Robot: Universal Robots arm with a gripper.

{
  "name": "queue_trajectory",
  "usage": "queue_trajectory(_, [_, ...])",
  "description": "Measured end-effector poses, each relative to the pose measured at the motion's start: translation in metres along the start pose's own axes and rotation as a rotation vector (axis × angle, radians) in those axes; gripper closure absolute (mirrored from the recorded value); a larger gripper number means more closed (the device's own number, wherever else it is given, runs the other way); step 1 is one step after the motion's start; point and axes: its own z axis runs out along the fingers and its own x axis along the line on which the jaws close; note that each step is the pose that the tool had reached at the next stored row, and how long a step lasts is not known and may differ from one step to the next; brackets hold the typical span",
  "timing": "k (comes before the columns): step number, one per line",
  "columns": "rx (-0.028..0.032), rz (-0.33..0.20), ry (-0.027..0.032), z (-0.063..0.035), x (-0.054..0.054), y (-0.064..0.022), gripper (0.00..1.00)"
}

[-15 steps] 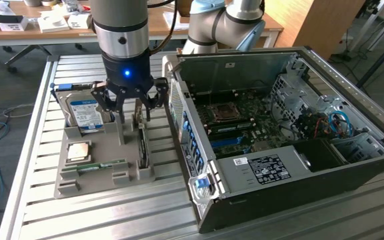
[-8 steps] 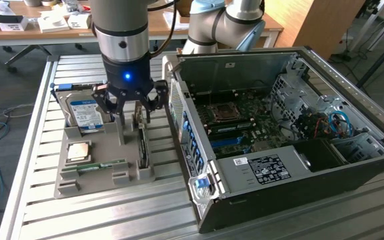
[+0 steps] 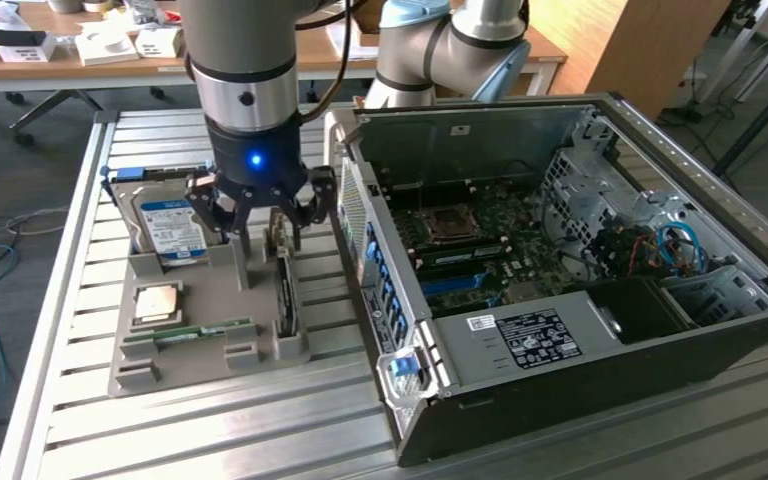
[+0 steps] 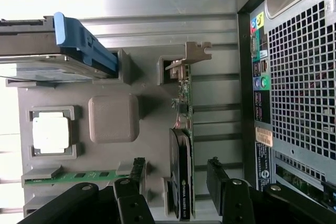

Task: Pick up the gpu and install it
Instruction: 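Pick up the gpu and move the gpu toward the slot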

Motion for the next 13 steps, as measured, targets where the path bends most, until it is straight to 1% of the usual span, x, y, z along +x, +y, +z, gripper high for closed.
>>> queue_trajectory(6, [0.0000,0.000,0.0000,0.0045,0.0001,-0.0002,0.41])
queue_trajectory(13, [0.0000,0.000,0.0000,0.0047,0.0001,-0.0002,0.41])
